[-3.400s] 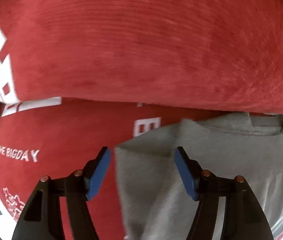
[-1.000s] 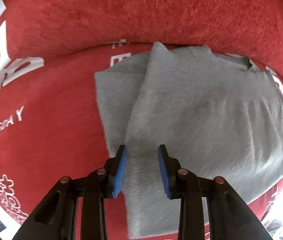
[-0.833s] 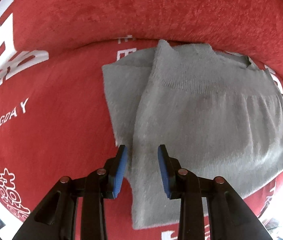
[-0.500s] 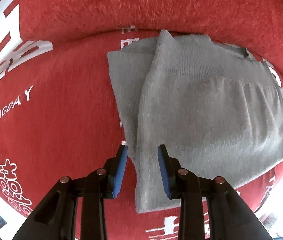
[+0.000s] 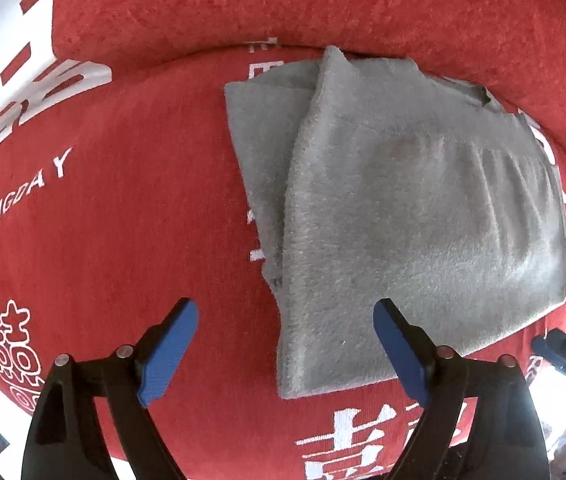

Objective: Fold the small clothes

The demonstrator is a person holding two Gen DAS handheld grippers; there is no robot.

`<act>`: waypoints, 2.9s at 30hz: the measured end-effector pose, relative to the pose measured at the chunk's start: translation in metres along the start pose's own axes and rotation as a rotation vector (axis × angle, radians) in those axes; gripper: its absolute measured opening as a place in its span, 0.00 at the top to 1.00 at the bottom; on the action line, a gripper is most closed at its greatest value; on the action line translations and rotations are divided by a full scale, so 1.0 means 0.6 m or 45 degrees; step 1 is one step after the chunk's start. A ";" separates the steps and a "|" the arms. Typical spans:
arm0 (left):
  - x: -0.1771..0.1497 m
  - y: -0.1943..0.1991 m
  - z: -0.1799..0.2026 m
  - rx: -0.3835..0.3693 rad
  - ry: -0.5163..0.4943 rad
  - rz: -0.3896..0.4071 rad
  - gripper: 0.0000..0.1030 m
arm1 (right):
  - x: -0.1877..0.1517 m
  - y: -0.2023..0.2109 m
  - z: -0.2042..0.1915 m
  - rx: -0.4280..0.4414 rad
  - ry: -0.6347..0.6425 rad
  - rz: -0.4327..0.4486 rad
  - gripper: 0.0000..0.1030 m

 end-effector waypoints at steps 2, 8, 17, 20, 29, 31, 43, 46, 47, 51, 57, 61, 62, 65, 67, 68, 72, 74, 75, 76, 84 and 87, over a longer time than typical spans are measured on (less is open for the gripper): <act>-0.006 0.001 -0.011 -0.009 0.005 -0.008 0.12 | -0.007 -0.005 -0.007 0.019 -0.002 0.002 0.24; -0.025 0.012 -0.051 0.000 0.005 -0.002 0.12 | -0.022 -0.025 -0.025 0.031 0.009 -0.024 0.24; -0.038 0.003 -0.083 0.025 0.023 -0.041 0.00 | -0.049 -0.064 -0.066 0.060 0.057 -0.085 0.14; -0.044 0.001 -0.093 0.025 0.024 -0.044 0.00 | -0.053 -0.071 -0.072 0.061 0.063 -0.097 0.14; -0.061 -0.001 -0.159 0.047 0.085 -0.059 0.00 | -0.061 -0.083 -0.075 0.108 0.020 -0.107 0.14; -0.067 -0.005 -0.181 0.034 0.105 -0.082 0.00 | -0.065 -0.087 -0.076 0.140 0.010 -0.113 0.14; -0.072 0.000 -0.262 -0.167 0.251 -0.019 0.00 | -0.095 -0.152 -0.066 0.314 -0.170 -0.156 0.14; -0.066 0.001 -0.273 -0.231 0.283 0.002 0.00 | -0.093 -0.169 -0.071 0.381 -0.233 -0.132 0.14; -0.063 0.002 -0.275 -0.244 0.290 0.002 0.00 | -0.090 -0.174 -0.073 0.401 -0.255 -0.119 0.14; -0.071 0.013 -0.260 -0.298 0.299 -0.010 0.00 | -0.074 -0.199 -0.088 0.468 -0.295 -0.077 0.14; -0.069 -0.006 -0.251 -0.389 0.341 -0.042 0.00 | -0.055 -0.220 -0.114 0.504 -0.323 -0.034 0.14; -0.053 -0.018 -0.212 -0.471 0.390 -0.037 0.00 | -0.047 -0.225 -0.117 0.553 -0.435 -0.039 0.32; -0.050 -0.016 -0.210 -0.485 0.392 -0.033 0.00 | -0.045 -0.226 -0.118 0.584 -0.458 -0.063 0.44; -0.040 -0.016 -0.201 -0.499 0.387 -0.028 0.00 | -0.038 -0.219 -0.126 0.638 -0.428 -0.088 0.91; -0.034 -0.017 -0.194 -0.520 0.388 -0.030 0.00 | -0.026 -0.200 -0.138 0.686 -0.379 -0.071 0.91; -0.027 -0.019 -0.185 -0.545 0.394 -0.033 0.00 | -0.017 -0.185 -0.148 0.709 -0.341 -0.058 0.91; -0.004 -0.027 -0.160 -0.689 0.420 -0.071 0.00 | -0.004 -0.149 -0.181 0.746 -0.205 -0.061 0.91; 0.012 -0.031 -0.146 -0.768 0.429 -0.096 0.00 | -0.004 -0.138 -0.187 0.740 -0.158 -0.071 0.91; 0.022 -0.030 -0.135 -0.808 0.425 -0.099 0.00 | -0.006 -0.136 -0.190 0.733 -0.139 -0.081 0.91; 0.033 -0.027 -0.123 -0.836 0.406 -0.094 0.00 | -0.009 -0.137 -0.190 0.726 -0.130 -0.091 0.91; 0.065 -0.031 -0.052 -0.533 0.170 -0.051 0.53 | -0.072 -0.153 -0.137 0.361 0.024 -0.370 0.87; 0.060 -0.035 -0.046 -0.473 0.124 -0.034 0.54 | -0.060 -0.107 -0.127 0.255 0.131 -0.356 0.74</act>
Point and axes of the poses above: each gripper's, at about its wrist camera, not at the fingertips, and y roughly against the way its jaws point, z to its right, x to its top, the point moved 6 cm from there along -y, roughly the way its jaws point, and after that the axes turned 6 degrees about x, right-handed, at the moved point
